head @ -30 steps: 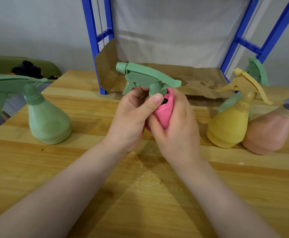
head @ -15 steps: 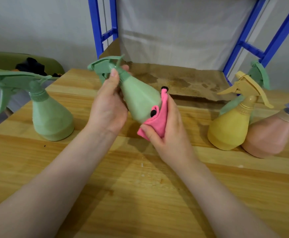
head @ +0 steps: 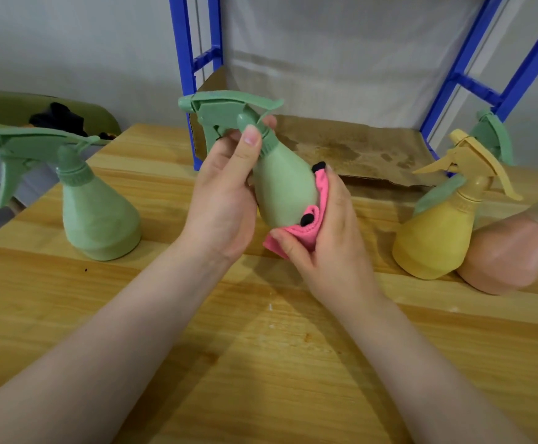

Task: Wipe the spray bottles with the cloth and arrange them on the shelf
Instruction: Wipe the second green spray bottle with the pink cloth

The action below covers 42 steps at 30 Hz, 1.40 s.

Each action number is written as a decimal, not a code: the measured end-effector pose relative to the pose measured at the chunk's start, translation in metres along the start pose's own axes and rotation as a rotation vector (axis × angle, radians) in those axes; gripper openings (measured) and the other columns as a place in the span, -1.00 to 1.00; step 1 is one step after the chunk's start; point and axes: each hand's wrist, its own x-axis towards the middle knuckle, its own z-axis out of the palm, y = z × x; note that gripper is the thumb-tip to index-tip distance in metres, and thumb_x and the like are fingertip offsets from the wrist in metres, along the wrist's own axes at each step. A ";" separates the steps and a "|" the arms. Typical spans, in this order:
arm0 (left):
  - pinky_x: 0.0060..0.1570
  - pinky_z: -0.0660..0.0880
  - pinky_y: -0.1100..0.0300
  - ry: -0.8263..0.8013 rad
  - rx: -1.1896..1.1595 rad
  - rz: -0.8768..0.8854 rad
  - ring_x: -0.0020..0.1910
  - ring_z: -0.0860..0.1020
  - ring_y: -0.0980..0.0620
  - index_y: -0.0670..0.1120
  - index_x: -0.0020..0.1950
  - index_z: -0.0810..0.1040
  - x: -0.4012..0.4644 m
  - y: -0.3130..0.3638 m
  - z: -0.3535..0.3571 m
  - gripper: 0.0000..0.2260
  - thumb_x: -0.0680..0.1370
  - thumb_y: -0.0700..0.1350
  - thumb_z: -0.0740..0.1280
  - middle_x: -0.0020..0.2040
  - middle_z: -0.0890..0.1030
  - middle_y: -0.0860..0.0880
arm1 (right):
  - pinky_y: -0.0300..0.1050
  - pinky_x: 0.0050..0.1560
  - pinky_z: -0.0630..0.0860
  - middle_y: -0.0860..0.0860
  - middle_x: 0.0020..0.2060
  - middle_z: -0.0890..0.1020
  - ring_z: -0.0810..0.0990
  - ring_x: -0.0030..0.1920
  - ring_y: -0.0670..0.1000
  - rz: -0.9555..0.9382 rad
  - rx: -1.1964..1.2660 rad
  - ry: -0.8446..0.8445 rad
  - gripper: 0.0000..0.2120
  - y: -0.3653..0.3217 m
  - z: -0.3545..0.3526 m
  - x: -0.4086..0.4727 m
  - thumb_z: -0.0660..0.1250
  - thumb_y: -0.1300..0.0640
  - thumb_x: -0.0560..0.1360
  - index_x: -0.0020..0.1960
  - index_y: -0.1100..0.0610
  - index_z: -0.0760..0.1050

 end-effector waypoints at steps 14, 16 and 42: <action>0.09 0.51 0.26 -0.258 0.247 0.079 0.05 0.64 0.13 -0.06 0.08 0.57 -0.023 -0.022 0.016 -0.88 0.57 -0.17 0.30 -0.03 0.69 0.08 | -0.06 0.41 0.34 0.22 0.40 0.39 0.38 0.42 0.14 -0.034 0.001 0.146 -0.23 -0.005 -0.003 0.004 0.23 -0.21 0.53 0.48 0.35 0.17; 0.14 0.49 0.25 -0.307 0.329 0.061 0.11 0.61 0.14 -0.06 0.13 0.55 -0.025 -0.027 0.015 -0.84 0.60 -0.20 0.24 0.02 0.68 0.10 | -0.15 0.26 0.41 0.19 0.27 0.47 0.47 0.27 0.12 -0.056 0.023 0.173 -0.36 -0.004 -0.007 0.005 0.25 -0.11 0.52 0.40 0.32 0.27; 0.19 0.46 0.07 -0.676 0.175 -0.198 0.34 0.42 -0.11 -0.15 0.50 0.26 0.006 -0.002 -0.020 -0.47 0.50 -0.21 0.15 0.43 0.41 -0.13 | -0.26 -0.03 0.51 -0.15 -0.08 0.69 0.66 -0.04 -0.15 0.167 0.774 -0.392 -0.82 -0.002 -0.047 0.013 0.32 0.05 0.57 0.16 0.01 0.50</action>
